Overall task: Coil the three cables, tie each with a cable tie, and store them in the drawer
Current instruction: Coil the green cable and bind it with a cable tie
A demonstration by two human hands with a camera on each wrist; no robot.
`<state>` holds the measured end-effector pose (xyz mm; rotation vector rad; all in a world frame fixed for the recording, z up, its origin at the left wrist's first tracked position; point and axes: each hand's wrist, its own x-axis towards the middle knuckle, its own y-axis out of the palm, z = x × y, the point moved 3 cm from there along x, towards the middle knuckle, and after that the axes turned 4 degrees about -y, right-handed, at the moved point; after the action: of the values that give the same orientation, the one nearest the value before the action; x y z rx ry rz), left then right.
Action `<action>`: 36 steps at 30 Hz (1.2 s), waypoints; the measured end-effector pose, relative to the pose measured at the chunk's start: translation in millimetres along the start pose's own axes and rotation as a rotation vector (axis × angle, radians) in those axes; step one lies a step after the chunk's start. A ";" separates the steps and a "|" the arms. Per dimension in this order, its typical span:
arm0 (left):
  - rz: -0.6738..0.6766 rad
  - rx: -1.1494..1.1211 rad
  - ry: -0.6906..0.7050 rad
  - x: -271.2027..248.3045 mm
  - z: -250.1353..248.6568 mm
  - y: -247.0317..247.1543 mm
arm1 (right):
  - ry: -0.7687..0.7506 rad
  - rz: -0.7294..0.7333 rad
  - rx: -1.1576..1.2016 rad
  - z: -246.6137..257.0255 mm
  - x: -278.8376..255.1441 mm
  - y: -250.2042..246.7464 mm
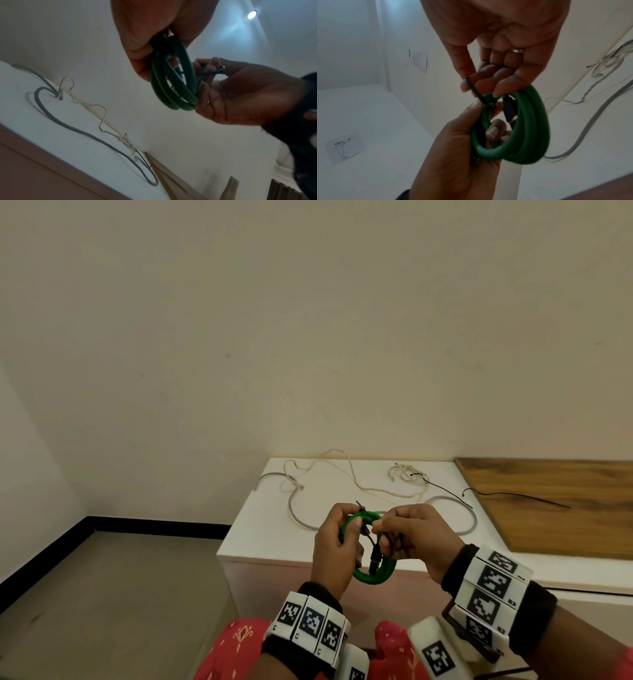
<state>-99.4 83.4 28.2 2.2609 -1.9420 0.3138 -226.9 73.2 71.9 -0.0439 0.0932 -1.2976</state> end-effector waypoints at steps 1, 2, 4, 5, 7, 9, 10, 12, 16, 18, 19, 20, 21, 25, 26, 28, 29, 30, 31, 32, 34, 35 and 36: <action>0.017 0.028 0.021 -1.3 0.0 1.5 | -0.004 -0.004 0.001 0.0 0.6 -0.9; 0.033 0.061 0.043 -2.5 0.0 3.2 | -0.006 -0.008 0.006 0.1 1.4 -2.0; 0.065 0.121 0.088 -4.5 0.5 5.9 | -0.003 -0.007 0.024 0.0 1.5 -4.0; 0.078 0.149 0.111 -5.0 1.0 6.3 | 0.002 -0.003 0.033 -0.1 1.7 -5.0; 0.096 0.199 0.150 -4.9 1.5 5.4 | 0.006 0.016 0.033 0.9 1.9 -6.9; 0.110 0.237 0.172 -4.4 0.7 4.1 | -0.034 0.031 -0.089 2.4 3.7 -8.1; 0.121 0.243 0.177 -4.5 -0.3 4.1 | -0.075 0.024 -0.191 3.2 5.3 -8.8; 0.143 0.236 0.176 -5.6 -2.5 6.0 | -0.152 -0.039 -0.342 5.4 8.2 -12.5; 0.203 0.236 0.173 -9.8 -4.8 12.1 | -0.077 0.068 -0.197 -0.7 13.3 -19.7; 0.228 0.237 0.162 -10.9 -3.9 14.8 | -0.040 0.110 -0.041 -3.3 15.0 -21.3; 0.240 0.243 0.153 -11.6 -3.2 16.0 | -0.056 0.067 0.001 -2.7 16.7 -24.5; 0.256 0.251 0.142 -12.9 -2.2 16.7 | -0.080 0.005 0.028 -0.5 18.8 -28.0; 0.281 0.262 0.128 -14.8 -1.0 18.0 | -0.115 -0.065 0.050 2.9 20.1 -32.9; 0.340 0.268 0.047 -22.1 3.5 21.5 | -0.319 -0.236 0.194 23.6 18.8 -55.1; 0.318 0.248 0.031 -21.7 3.1 20.8 | -0.377 -0.220 0.197 28.8 16.9 -54.9; 0.278 0.225 0.004 -18.4 0.5 18.8 | -0.428 -0.175 0.166 33.7 14.6 -46.4; 0.269 0.211 -0.009 -17.1 -0.9 18.0 | -0.401 -0.146 0.137 32.0 14.7 -41.5; 0.264 0.196 -0.016 -16.3 -2.7 17.7 | -0.337 -0.111 0.115 28.3 15.4 -37.2; 0.261 0.182 -0.018 -15.9 -4.3 17.8 | -0.244 -0.063 0.086 21.1 17.2 -34.4; 0.256 0.170 -0.018 -16.2 -5.8 17.7 | -0.145 0.000 0.051 13.4 17.5 -30.4; 0.250 0.154 -0.019 -17.8 -7.6 18.1 | -0.041 0.088 -0.026 0.8 16.0 -23.9; 0.250 0.151 -0.022 -18.4 -7.9 18.7 | -0.040 0.099 -0.056 -2.9 16.4 -22.1; 0.251 0.148 -0.029 -18.6 -7.9 19.2 | -0.051 0.092 -0.064 -4.8 17.4 -20.5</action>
<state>-121.6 100.2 30.7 2.1146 -2.2933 0.4706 -242.3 51.1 68.1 -0.1258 0.0917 -1.2011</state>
